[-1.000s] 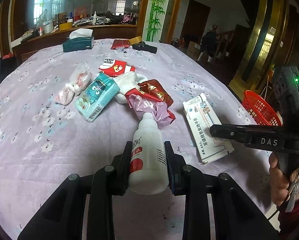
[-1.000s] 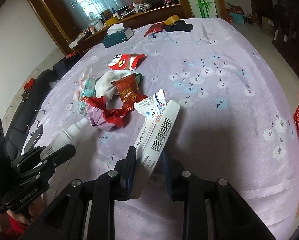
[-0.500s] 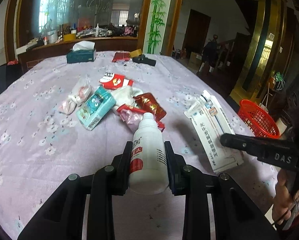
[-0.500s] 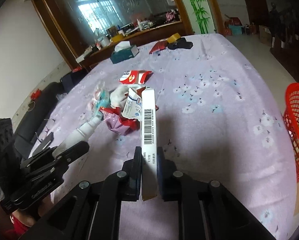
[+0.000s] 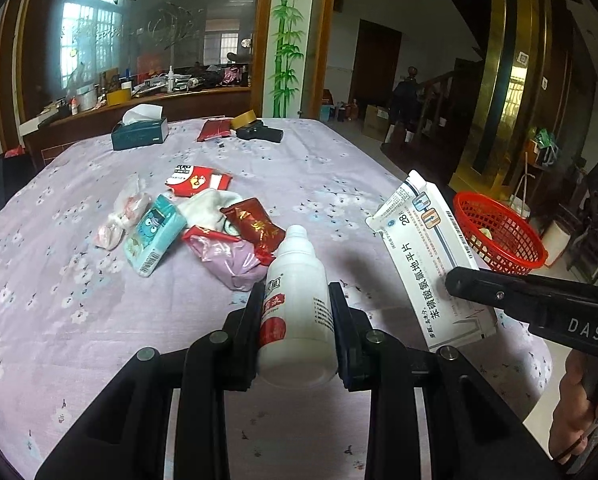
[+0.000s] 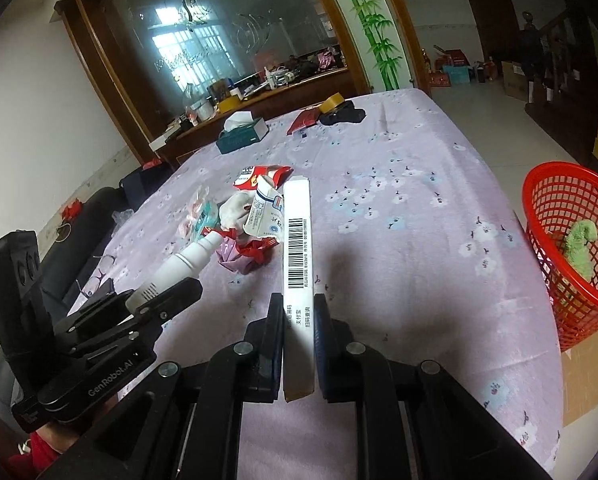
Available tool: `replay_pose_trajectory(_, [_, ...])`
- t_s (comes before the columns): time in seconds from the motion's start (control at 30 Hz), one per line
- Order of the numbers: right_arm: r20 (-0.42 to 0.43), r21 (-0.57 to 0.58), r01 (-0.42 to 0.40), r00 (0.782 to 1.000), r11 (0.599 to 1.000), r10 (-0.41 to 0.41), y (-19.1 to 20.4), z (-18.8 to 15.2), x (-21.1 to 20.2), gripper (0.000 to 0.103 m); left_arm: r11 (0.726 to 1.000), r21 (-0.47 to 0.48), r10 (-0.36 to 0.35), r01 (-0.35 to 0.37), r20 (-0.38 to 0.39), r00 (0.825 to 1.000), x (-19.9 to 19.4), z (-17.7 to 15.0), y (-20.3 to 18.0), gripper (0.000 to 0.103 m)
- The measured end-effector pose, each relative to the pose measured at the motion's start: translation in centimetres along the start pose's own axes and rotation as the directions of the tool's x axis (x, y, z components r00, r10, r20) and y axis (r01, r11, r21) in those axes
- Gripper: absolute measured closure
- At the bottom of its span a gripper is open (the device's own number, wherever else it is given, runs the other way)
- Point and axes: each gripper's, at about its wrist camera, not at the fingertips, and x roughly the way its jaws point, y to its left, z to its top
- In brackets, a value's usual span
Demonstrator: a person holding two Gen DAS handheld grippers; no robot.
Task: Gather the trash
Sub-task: 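Lift the white medicine box and white bottle off the table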
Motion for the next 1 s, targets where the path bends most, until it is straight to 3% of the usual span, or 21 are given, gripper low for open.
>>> replay_pose_trajectory(0.57, [0.014, 0.006, 0.018, 1.0, 1.0, -0.018, -0.3, -0.7, -1.1, 0.088, 0.993, 0.026, 0.118, -0.119, 0.02, 0.993, 1.0, -0.3, -0.4, 0.074])
replay_pose_trajectory(1.0, [0.016, 0.027, 0.018, 1.0, 0.999, -0.019, -1.0, -0.7, -1.1, 0.088, 0.994, 0.033, 0.099, -0.1, 0.008, 0.995, 1.0, 0.1, -0.9, 0.074])
